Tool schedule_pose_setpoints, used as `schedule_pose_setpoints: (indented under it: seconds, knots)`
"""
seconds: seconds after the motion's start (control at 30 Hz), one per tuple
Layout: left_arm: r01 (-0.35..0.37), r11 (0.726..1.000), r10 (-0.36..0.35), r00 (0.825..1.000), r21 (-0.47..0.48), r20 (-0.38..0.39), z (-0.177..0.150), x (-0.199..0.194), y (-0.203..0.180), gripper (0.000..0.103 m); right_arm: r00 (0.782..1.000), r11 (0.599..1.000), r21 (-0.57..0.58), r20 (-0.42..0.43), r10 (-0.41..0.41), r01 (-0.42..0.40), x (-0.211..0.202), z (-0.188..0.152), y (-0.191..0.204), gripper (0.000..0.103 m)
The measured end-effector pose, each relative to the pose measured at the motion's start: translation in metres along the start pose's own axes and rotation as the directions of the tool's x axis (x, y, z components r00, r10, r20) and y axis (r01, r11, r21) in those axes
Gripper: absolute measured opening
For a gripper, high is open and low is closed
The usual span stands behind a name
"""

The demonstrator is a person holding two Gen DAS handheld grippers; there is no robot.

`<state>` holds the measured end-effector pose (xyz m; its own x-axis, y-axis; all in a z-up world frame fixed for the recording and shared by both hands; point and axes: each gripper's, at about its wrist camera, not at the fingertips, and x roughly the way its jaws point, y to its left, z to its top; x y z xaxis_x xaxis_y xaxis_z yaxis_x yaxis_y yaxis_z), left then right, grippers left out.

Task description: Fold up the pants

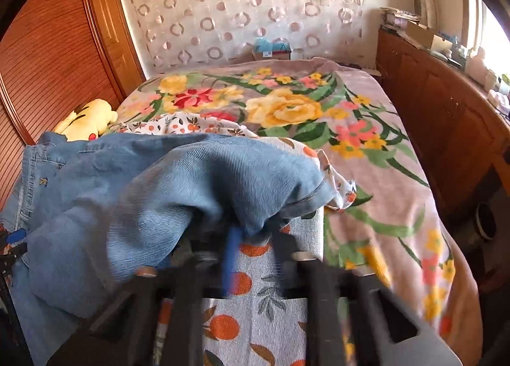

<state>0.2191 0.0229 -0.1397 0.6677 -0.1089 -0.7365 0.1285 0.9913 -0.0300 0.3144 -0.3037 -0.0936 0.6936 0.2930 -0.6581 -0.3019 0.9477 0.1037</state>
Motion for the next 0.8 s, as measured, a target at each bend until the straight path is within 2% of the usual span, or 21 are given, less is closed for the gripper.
schedule_pose_setpoints:
  seconds: [0.07, 0.23, 0.43, 0.5, 0.63, 0.73, 0.8]
  knots:
    - [-0.003, 1.0, 0.003, 1.0, 0.003, 0.0, 0.0, 0.0, 0.0, 0.048, 0.999, 1.0, -0.008, 0.035, -0.007, 0.007, -0.013, -0.003, 0.0, 0.004]
    - [-0.001, 1.0, 0.001, 1.0, 0.002, 0.0, 0.0, 0.0, 0.001, 0.048, 0.991, 0.998, -0.049, 0.131, -0.039, 0.046, -0.068, -0.006, 0.005, 0.003]
    - [0.005, 1.0, -0.005, 1.0, -0.003, 0.001, 0.0, 0.0, 0.003, 0.048, 0.966, 0.989, -0.095, 0.243, -0.084, 0.11, -0.146, 0.003, 0.012, 0.002]
    - [0.007, 1.0, -0.007, 1.0, -0.004, 0.002, -0.001, 0.0, 0.003, 0.048, 0.962, 0.988, -0.096, 0.257, -0.097, 0.125, -0.158, 0.002, 0.013, 0.002]
    - [0.01, 1.0, -0.01, 1.0, -0.007, 0.001, -0.001, 0.0, 0.005, 0.048, 0.965, 0.98, -0.076, 0.203, -0.164, 0.183, -0.128, 0.002, 0.014, 0.002]
    - [0.01, 1.0, -0.01, 1.0, -0.006, 0.002, -0.002, 0.0, 0.005, 0.048, 0.972, 0.982, -0.096, 0.186, -0.145, 0.165, -0.099, 0.006, 0.032, 0.002]
    - [0.009, 1.0, -0.009, 1.0, -0.006, 0.001, -0.001, 0.0, 0.005, 0.048, 0.98, 0.989, -0.104, 0.178, -0.086, 0.106, -0.08, 0.014, 0.045, 0.002]
